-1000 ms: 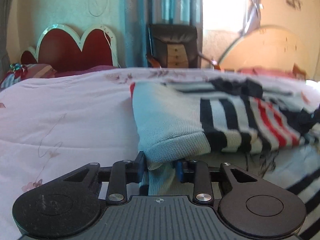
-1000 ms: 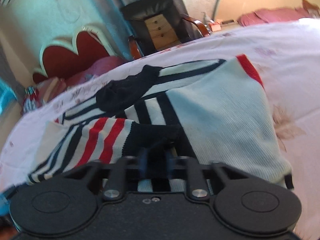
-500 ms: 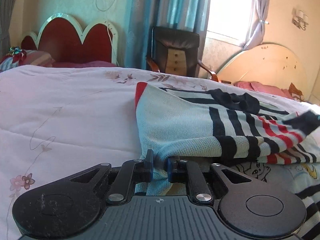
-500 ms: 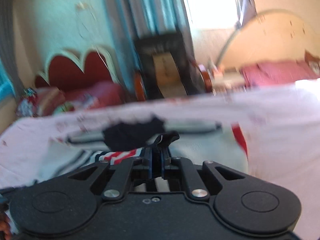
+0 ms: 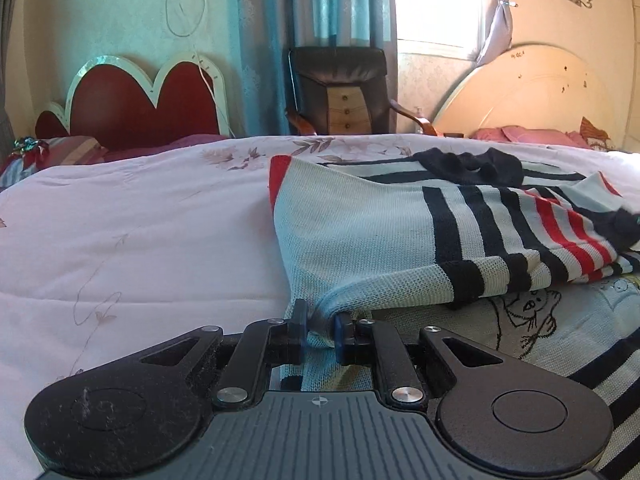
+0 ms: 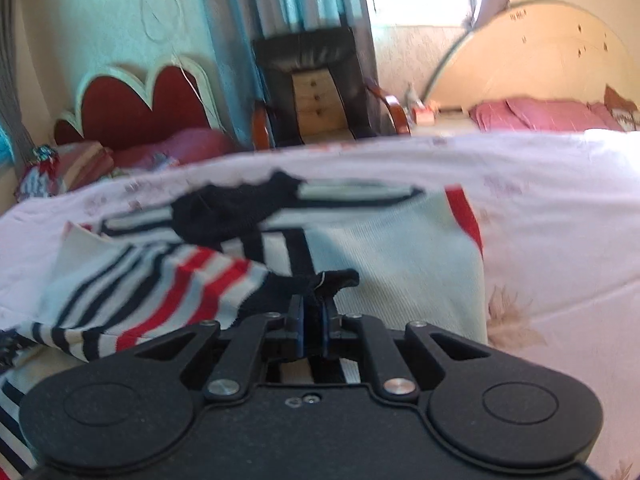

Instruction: Fold small clothes

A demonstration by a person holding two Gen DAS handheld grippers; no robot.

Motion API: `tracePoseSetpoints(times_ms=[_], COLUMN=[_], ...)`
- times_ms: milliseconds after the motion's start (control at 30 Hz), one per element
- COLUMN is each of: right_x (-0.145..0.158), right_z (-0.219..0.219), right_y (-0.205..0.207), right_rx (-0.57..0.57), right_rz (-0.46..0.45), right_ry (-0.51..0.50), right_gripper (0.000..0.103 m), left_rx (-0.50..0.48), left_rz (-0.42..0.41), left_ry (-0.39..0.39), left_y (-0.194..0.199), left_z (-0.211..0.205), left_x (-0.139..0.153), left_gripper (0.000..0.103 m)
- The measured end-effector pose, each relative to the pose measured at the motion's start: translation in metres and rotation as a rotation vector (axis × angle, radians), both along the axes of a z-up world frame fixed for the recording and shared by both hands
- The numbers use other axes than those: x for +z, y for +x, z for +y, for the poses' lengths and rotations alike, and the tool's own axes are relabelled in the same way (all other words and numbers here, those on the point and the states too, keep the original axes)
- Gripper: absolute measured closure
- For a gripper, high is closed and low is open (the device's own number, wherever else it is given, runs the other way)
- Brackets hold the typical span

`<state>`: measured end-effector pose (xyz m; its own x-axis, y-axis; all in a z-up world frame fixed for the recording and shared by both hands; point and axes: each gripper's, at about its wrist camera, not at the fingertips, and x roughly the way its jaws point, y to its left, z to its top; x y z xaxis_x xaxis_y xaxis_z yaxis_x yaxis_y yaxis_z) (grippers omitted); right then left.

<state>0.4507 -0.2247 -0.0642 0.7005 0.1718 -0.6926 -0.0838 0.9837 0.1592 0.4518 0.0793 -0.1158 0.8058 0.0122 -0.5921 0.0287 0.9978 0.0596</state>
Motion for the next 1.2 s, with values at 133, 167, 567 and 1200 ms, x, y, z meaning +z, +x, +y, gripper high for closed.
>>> tracePoseSetpoints(times_ms=[133,167,567,1200], right_x=[-0.011,-0.011,0.02,-0.004], right_z=[-0.002,-0.003,-0.007,0.001], right_y=[-0.005,-0.005,0.005,0.071], right_rx=[-0.005,-0.009,0.029,0.039], right_rz=[0.011,0.013,-0.03,0.01], right_ry=[0.009,0.014,0.022,-0.049], right_gripper=[0.094,0.094,0.087,0.084], left_rx=[-0.018,-0.024,-0.102,-0.108], left_rz=[-0.001,0.002,-0.085,0.044], left_ry=[0.005,0.007,-0.107,-0.027], left_y=[0.0,0.0,0.006,0.146], left_z=[0.001,0.001,-0.003,-0.001], left_x=[0.001,0.001,0.031,0.01], left_gripper=[0.09,0.09,0.041,0.039])
